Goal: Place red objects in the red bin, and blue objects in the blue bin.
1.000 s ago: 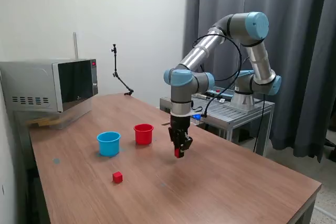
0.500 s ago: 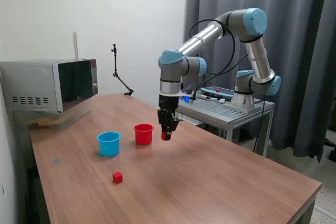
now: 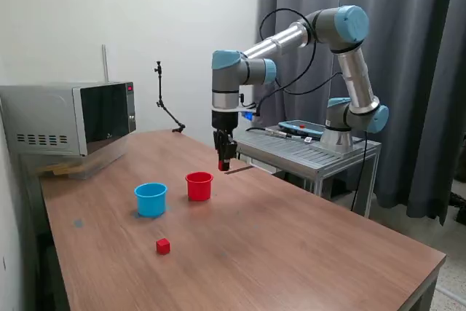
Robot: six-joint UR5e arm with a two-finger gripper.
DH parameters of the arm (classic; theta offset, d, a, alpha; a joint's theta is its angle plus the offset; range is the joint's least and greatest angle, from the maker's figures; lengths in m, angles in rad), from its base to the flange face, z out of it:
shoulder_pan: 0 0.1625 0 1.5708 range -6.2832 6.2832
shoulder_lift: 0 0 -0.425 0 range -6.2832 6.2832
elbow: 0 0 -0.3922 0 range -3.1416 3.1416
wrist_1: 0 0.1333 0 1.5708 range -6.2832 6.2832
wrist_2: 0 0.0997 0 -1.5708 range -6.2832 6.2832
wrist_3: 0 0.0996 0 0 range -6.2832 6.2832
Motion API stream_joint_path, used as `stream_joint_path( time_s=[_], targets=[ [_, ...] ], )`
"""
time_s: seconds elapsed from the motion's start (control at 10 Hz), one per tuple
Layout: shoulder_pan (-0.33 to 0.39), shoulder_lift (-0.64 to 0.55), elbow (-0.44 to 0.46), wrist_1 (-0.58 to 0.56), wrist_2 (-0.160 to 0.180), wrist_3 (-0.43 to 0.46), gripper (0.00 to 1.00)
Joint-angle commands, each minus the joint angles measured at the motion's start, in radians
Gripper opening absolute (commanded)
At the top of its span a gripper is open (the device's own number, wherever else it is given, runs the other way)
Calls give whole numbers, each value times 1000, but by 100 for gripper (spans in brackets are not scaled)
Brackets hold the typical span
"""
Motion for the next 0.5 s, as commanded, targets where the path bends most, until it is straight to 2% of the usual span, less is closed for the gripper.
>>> stream_joint_path(
  time_s=[0.0, 0.4],
  targets=[
    [-62, -13, 5, 8, -8, 1, 0],
    [-139, -11, 8, 8, -11, 1, 0]
  ],
)
